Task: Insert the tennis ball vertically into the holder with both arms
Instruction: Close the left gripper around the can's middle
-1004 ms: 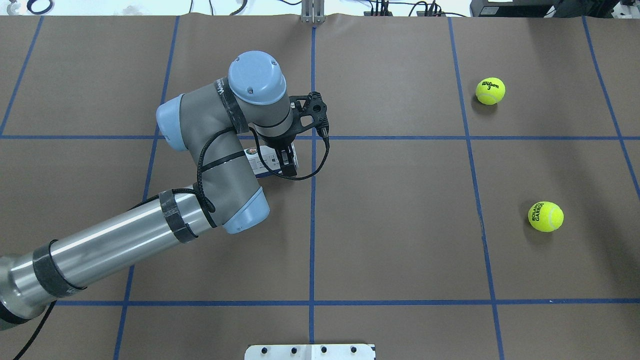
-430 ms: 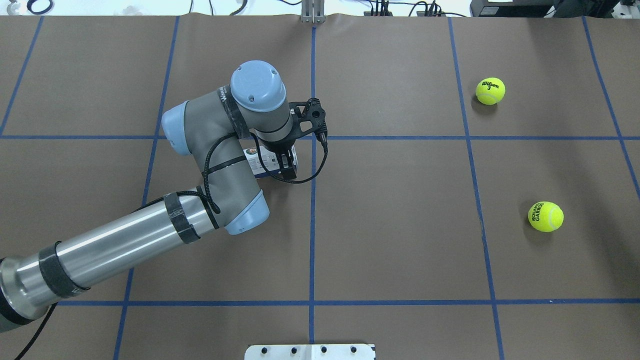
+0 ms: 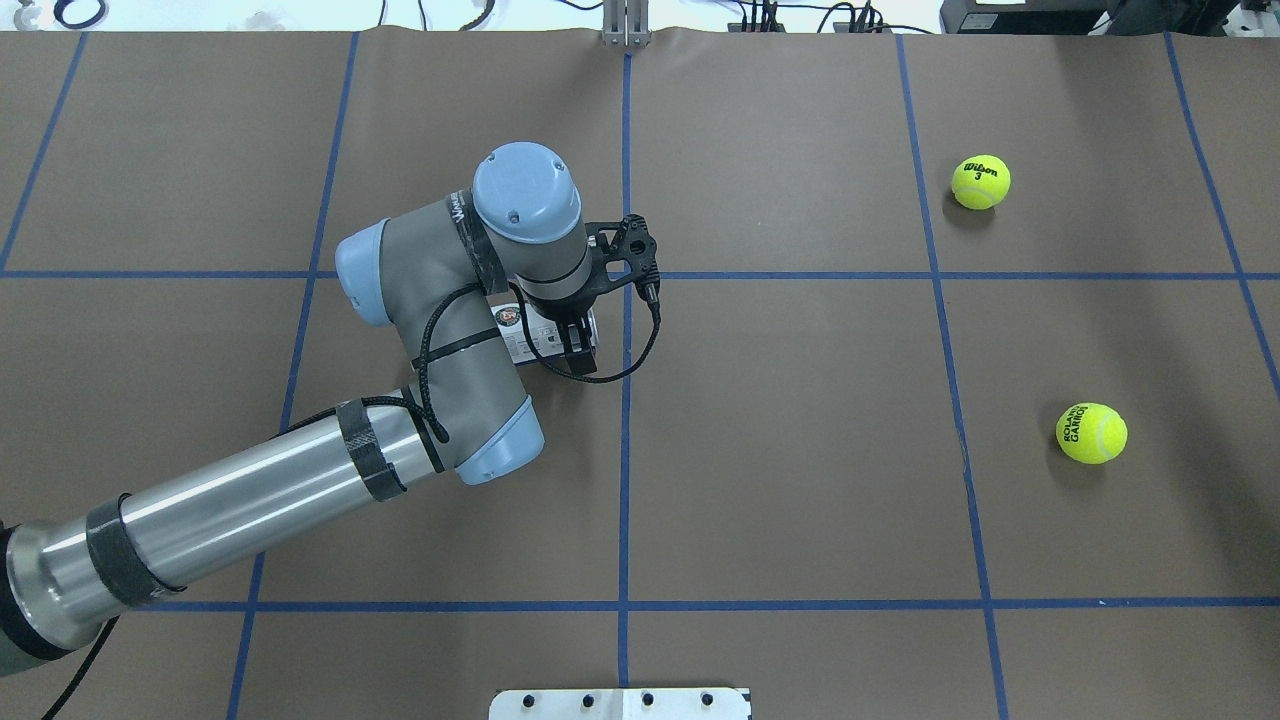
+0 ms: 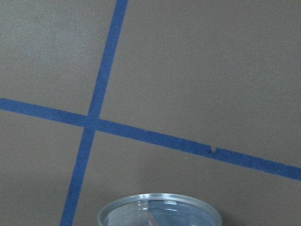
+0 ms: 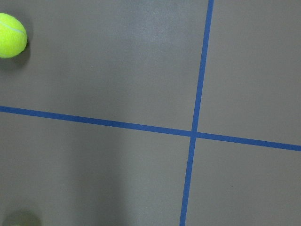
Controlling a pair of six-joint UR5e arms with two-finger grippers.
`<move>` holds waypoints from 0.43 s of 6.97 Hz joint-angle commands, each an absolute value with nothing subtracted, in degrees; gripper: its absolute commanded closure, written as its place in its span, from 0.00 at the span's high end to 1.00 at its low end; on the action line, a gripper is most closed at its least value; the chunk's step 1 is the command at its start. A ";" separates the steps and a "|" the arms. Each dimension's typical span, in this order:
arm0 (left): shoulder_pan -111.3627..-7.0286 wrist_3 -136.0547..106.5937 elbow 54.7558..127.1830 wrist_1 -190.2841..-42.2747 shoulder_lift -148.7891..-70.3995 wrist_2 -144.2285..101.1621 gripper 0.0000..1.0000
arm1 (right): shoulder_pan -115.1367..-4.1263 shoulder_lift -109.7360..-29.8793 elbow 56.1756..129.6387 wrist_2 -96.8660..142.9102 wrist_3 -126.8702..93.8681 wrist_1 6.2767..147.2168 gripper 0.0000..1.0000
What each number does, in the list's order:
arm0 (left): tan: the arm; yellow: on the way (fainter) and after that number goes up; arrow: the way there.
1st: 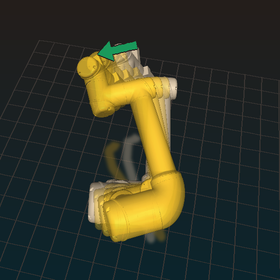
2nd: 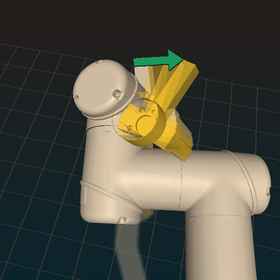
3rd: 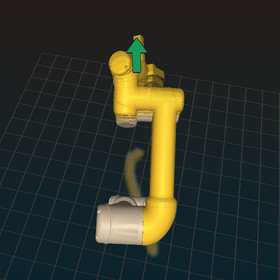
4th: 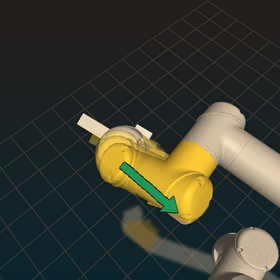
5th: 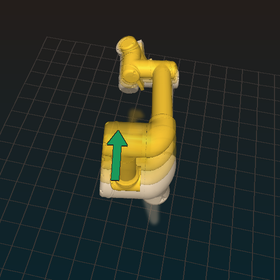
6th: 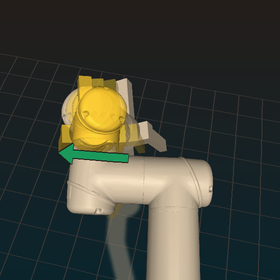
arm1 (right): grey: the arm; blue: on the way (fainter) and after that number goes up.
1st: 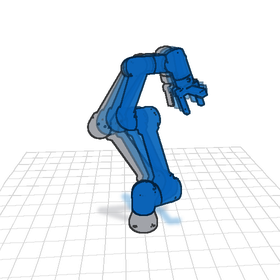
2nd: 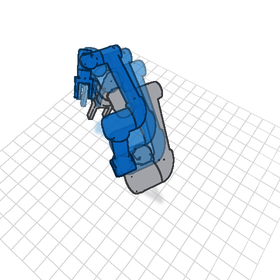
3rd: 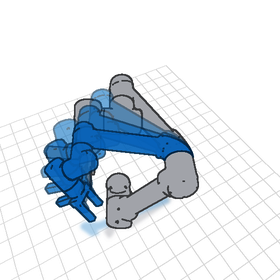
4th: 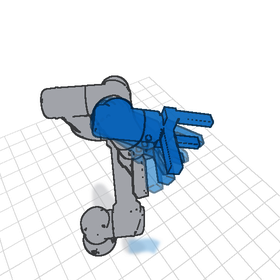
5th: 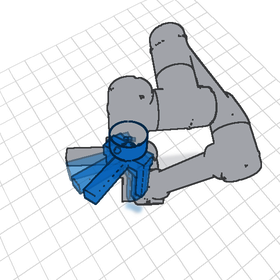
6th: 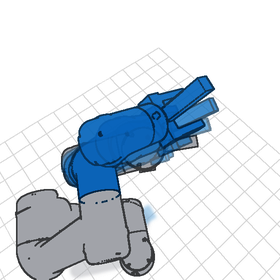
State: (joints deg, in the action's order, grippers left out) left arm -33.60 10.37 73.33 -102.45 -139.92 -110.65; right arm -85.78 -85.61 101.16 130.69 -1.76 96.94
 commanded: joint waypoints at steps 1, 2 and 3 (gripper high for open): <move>-33.31 10.37 73.04 -102.65 -140.01 -109.87 0.99 | -85.78 -85.61 101.16 130.69 -1.76 96.94 1.00; -33.14 10.37 71.38 -104.48 -140.36 -109.52 0.99 | -85.78 -85.61 101.16 130.69 -1.76 96.94 1.00; -32.96 10.37 70.06 -106.76 -140.36 -109.51 0.99 | -85.69 -85.61 101.16 130.69 -1.76 96.94 1.00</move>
